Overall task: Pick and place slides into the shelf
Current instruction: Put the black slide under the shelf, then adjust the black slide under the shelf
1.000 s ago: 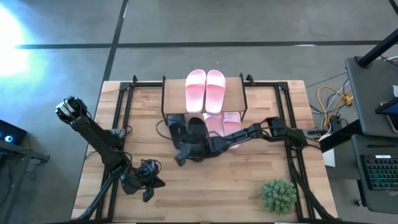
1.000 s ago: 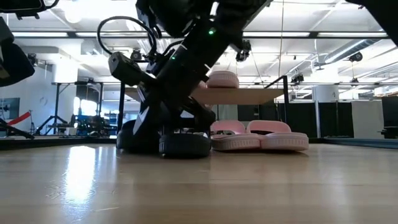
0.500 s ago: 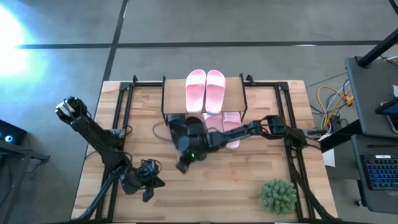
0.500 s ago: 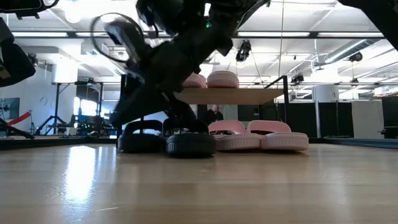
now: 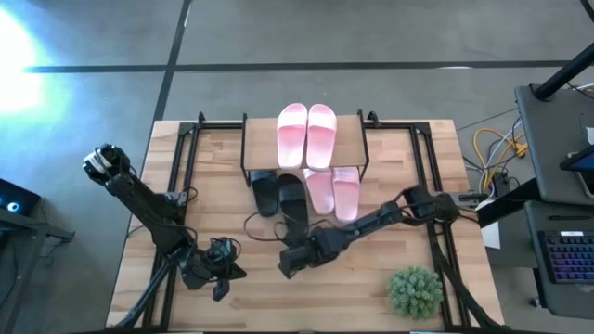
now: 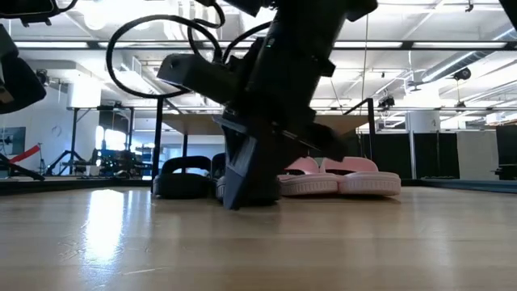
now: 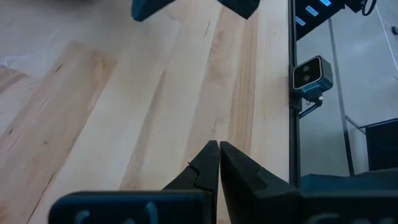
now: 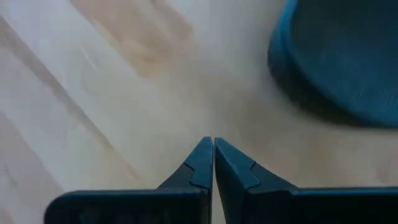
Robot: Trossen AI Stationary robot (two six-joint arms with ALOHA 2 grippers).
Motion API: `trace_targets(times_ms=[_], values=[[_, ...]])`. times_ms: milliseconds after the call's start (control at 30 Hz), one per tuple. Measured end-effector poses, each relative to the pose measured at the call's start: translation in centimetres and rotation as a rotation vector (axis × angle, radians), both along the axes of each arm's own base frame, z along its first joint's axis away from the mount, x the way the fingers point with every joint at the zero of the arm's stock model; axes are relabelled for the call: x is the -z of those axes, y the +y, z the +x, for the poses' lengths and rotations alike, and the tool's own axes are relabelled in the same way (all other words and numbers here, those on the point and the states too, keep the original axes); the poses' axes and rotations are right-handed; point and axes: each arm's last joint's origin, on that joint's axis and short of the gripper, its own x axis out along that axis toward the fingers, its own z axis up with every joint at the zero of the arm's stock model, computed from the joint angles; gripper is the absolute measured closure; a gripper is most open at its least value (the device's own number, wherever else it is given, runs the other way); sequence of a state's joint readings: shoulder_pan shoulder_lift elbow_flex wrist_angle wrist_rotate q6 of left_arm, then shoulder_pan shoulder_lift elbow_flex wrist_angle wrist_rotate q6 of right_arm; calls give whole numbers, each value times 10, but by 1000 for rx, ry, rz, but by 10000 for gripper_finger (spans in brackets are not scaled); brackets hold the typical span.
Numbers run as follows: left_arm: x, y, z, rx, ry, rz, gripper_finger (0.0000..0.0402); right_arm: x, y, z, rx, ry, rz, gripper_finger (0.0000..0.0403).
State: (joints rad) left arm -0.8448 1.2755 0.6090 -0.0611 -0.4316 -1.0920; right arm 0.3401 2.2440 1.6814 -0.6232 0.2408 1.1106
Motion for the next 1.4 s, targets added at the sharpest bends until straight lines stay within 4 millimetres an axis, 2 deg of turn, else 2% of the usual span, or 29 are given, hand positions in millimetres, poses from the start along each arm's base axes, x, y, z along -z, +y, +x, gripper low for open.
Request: trace_targets(times_ms=[133,267,400,567,700,767,867,1033,1167,1300,1400], values=[[3,1,-1,0,7,8,402,0,-21,5,29,2,-76,394],[3,1,-1,0,7,7,402,3,-58,7,106,75,-115,394],[2,1,-1,0,5,4,402,3,-91,14,42,90,-190,394],[3,1,-1,-2,6,4,402,-2,-126,32,-31,-36,-156,394],[4,3,-1,-29,5,1,402,-7,-139,43,-40,-163,-48,394],[7,7,0,-81,9,-8,402,-10,-137,45,-69,-193,-4,394],[15,15,2,-149,31,-27,402,-15,-122,43,-129,-194,51,394],[25,31,7,-212,52,0,402,-42,-76,29,-225,-197,-22,394],[39,52,10,-291,89,42,402,-60,-47,11,-184,-169,-117,394],[52,76,13,-359,108,82,402,-68,-31,-5,-109,-119,-146,394],[55,88,19,-334,87,92,402,-69,-18,-13,-93,-105,-152,394]])
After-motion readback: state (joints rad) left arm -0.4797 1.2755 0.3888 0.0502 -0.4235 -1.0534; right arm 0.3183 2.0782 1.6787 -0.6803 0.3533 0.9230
